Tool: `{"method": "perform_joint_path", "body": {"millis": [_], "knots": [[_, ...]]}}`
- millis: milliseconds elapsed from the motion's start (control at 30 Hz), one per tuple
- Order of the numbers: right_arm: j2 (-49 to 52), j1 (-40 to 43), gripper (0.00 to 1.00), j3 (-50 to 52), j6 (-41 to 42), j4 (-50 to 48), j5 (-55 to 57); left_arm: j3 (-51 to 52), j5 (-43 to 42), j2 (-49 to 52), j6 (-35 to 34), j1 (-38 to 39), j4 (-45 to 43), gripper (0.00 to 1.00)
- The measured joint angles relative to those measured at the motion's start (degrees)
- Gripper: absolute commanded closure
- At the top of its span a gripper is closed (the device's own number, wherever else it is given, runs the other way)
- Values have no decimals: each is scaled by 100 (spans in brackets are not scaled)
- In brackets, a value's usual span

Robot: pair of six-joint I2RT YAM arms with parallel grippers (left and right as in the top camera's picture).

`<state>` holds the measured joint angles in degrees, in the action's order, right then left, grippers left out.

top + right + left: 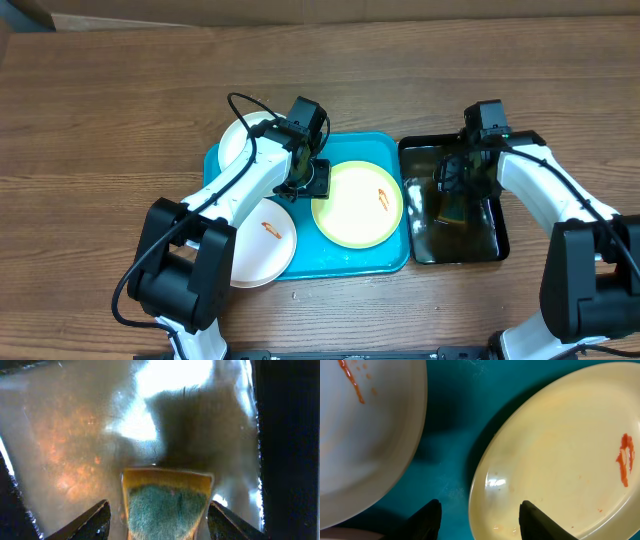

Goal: Clean dirty plates on tray and stack at the side

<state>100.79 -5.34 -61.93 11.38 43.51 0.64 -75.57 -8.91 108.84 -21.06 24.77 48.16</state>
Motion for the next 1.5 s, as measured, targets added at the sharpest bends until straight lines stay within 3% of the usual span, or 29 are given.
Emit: {"method": "perform_joint_path", "body": {"millis": [33,67,100,133,200,267,367,500,733,767,800,833,867,900,933,1000,1033,1133,1200,1333,1367,1500], "knots": [[4,0,37,68,2,-96,0,0,0,0,0,0,0,48],[15,0,60,144,15,-181,2,0,0,0,0,0,0,48],[44,0,92,184,-2,-205,2,0,0,0,0,0,0,48],[68,0,96,216,24,-229,4,0,0,0,0,0,0,48],[109,0,96,232,42,-234,0,0,0,0,-2,0,0,50],[109,0,65,199,66,-170,-2,0,20,0,-2,0,0,52],[122,0,39,-26,92,138,-61,0,127,0,-2,0,0,52],[122,0,28,-385,72,378,-131,0,223,0,0,0,2,52],[122,0,31,-219,61,599,-177,0,260,0,0,0,4,51],[122,0,39,-166,63,546,-175,0,269,0,-2,0,7,51],[122,0,61,-57,72,393,-179,0,275,0,-2,0,7,51],[127,0,93,31,52,308,-177,0,278,0,-2,0,7,51],[138,0,96,133,63,208,-181,0,278,0,0,0,7,51],[140,0,96,149,66,192,-186,0,278,0,-2,0,7,51],[140,0,79,177,68,164,-210,0,280,0,0,0,4,50],[140,0,32,181,127,107,-293,0,278,0,-2,0,2,47],[138,0,27,181,98,114,-348,0,280,0,-2,0,7,47],[140,0,25,136,74,321,-404,0,280,0,-2,0,2,47],[140,0,30,26,85,568,-428,0,280,0,-2,0,0,48],[140,0,64,-149,103,772,-422,9,280,0,-2,0,-2,53],[140,0,67,-155,125,785,-420,22,280,0,-2,0,-4,53],[140,0,62,-153,190,796,-407,205,282,0,-4,0,-146,61]]}}
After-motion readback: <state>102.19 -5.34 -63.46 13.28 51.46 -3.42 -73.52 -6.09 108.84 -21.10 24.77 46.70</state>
